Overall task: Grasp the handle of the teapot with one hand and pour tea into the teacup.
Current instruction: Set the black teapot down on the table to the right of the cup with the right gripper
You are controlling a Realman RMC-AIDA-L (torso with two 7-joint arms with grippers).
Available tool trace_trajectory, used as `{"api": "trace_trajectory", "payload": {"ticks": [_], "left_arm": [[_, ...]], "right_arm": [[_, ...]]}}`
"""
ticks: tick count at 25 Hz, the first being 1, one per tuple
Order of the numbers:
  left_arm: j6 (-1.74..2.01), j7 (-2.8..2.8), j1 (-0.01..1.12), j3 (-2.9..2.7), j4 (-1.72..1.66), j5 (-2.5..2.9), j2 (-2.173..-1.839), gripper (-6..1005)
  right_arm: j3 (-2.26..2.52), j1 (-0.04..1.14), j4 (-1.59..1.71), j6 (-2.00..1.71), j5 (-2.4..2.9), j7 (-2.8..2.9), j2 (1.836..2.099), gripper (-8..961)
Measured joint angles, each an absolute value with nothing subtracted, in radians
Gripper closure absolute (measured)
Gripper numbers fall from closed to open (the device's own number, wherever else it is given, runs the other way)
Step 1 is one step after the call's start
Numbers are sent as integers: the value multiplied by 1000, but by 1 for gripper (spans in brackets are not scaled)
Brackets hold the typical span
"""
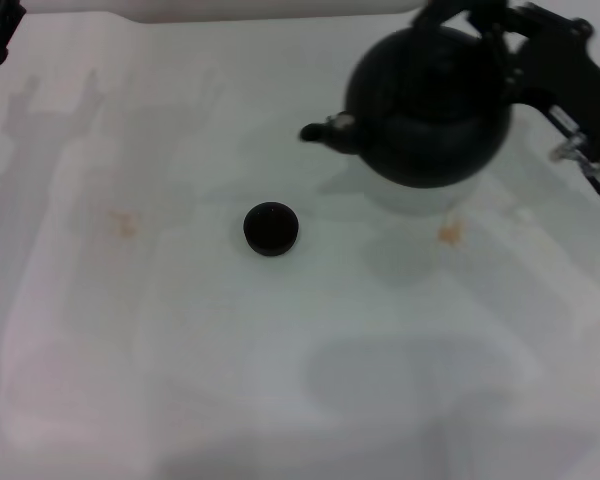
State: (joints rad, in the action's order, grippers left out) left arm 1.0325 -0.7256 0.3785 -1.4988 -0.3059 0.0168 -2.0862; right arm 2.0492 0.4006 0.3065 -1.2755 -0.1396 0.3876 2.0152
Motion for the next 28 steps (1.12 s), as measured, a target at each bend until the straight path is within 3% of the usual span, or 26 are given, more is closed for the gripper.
{"api": "trace_trajectory", "payload": {"ticks": [18, 28], "left_arm": [[1032, -726, 380, -1500, -294, 21, -2086, 124], [1032, -726, 381, -1500, -294, 24, -2086, 123]], "right_arm": [[2052, 280, 163, -1339, -169, 441, 2014, 821], [2063, 282, 156, -1311, -167, 429, 2015, 819]]}}
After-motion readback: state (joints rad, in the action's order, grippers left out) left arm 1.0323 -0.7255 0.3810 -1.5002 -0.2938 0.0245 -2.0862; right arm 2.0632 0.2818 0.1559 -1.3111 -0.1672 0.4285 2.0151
